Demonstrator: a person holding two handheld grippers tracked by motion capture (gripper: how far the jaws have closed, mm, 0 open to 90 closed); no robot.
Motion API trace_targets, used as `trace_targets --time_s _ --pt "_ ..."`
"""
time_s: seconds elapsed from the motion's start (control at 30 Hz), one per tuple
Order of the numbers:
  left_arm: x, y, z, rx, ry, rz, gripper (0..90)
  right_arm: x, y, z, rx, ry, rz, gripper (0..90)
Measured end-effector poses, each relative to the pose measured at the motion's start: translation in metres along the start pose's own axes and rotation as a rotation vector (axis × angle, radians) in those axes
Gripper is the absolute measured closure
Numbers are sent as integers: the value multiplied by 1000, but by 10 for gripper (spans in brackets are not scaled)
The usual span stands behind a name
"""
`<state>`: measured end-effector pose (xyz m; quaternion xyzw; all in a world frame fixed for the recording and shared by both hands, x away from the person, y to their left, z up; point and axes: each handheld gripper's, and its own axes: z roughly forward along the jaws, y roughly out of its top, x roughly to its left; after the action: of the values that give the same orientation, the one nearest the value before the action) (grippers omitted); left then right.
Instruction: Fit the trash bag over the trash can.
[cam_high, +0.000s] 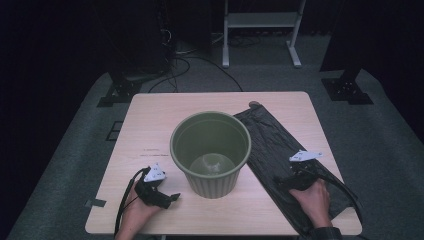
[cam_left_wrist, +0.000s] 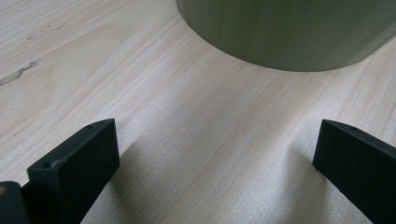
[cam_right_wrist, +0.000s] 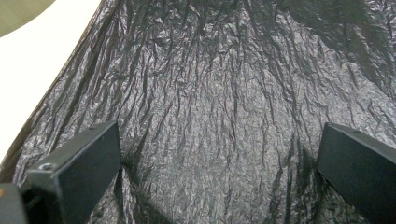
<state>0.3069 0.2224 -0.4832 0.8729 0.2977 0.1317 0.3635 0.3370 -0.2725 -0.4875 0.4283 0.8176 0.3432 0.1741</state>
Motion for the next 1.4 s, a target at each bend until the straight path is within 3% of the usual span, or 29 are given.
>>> trace_targets --time_s 0.3,0.6,0.77,0.97,1.17,1.4 --pt "0 0 0 0 -1 1 0 18 0 0 0 3 -1 0" --pt "0 0 0 1 -1 2 0 48 1 1 3 29 -27 0" --pt "0 0 0 1 -2 3 0 54 2 1 12 44 -34 0" --pt "0 0 0 1 -2 3 0 42 11 -11 -10 25 -34 0" --pt "0 0 0 1 -2 3 0 13 23 -17 -35 -18 -23 0" --pt "0 0 0 1 -2 3 0 -23 24 -8 -9 -48 24 0"
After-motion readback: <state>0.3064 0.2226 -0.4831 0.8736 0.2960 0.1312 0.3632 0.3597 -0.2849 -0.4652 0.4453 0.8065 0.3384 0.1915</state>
